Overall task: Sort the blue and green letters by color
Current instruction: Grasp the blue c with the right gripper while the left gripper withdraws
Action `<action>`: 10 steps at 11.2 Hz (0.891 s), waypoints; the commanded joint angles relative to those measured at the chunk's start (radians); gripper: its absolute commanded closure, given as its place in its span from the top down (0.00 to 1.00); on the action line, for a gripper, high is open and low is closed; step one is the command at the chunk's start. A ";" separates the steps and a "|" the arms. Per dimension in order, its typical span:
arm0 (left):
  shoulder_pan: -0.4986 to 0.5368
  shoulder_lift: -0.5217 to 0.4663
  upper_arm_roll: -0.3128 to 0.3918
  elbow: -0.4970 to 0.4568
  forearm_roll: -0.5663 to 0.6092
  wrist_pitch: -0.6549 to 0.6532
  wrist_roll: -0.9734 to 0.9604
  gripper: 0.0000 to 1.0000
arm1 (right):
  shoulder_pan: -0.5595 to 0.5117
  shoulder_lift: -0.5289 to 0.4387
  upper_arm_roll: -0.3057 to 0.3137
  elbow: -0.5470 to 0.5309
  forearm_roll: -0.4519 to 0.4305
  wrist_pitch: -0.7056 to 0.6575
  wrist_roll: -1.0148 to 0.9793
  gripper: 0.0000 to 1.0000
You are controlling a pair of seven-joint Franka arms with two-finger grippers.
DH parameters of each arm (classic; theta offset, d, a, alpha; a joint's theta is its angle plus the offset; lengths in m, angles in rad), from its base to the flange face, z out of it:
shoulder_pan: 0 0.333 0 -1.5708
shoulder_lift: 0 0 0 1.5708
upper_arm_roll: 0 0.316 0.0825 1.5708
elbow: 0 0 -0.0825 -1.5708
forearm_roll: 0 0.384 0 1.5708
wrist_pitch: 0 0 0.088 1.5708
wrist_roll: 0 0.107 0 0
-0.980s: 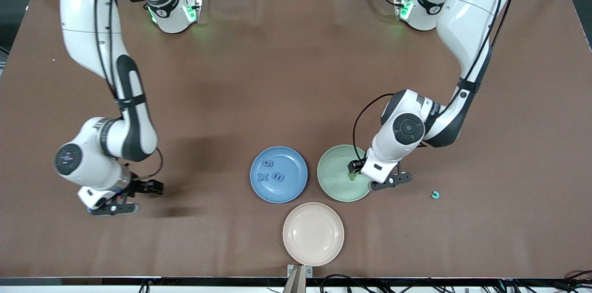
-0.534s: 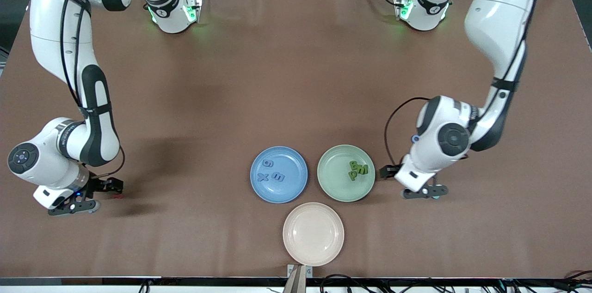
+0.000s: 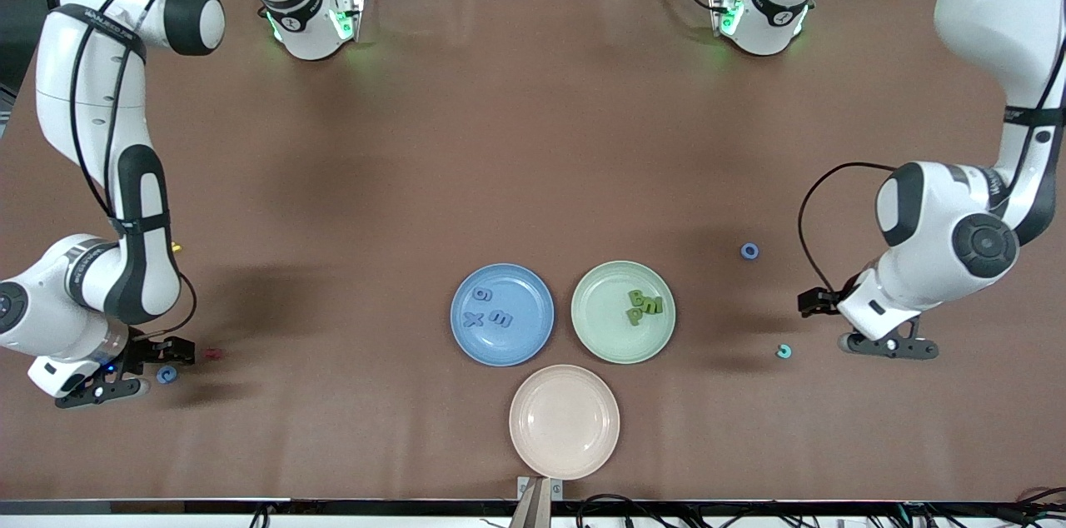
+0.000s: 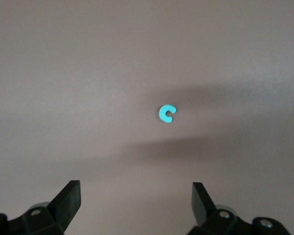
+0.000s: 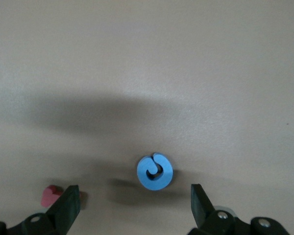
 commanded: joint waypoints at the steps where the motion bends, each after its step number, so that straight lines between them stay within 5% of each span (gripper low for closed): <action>1: 0.009 -0.173 -0.008 -0.112 0.012 -0.099 -0.005 1.00 | -0.031 0.050 0.031 0.078 -0.016 -0.003 -0.001 1.00; 7: -0.011 -0.384 -0.003 -0.097 -0.174 -0.320 -0.075 1.00 | -0.041 0.068 0.031 0.073 -0.010 0.047 -0.006 1.00; 10: -0.069 -0.431 0.033 0.013 -0.178 -0.508 -0.067 1.00 | -0.045 0.073 0.033 0.073 -0.009 0.048 -0.004 1.00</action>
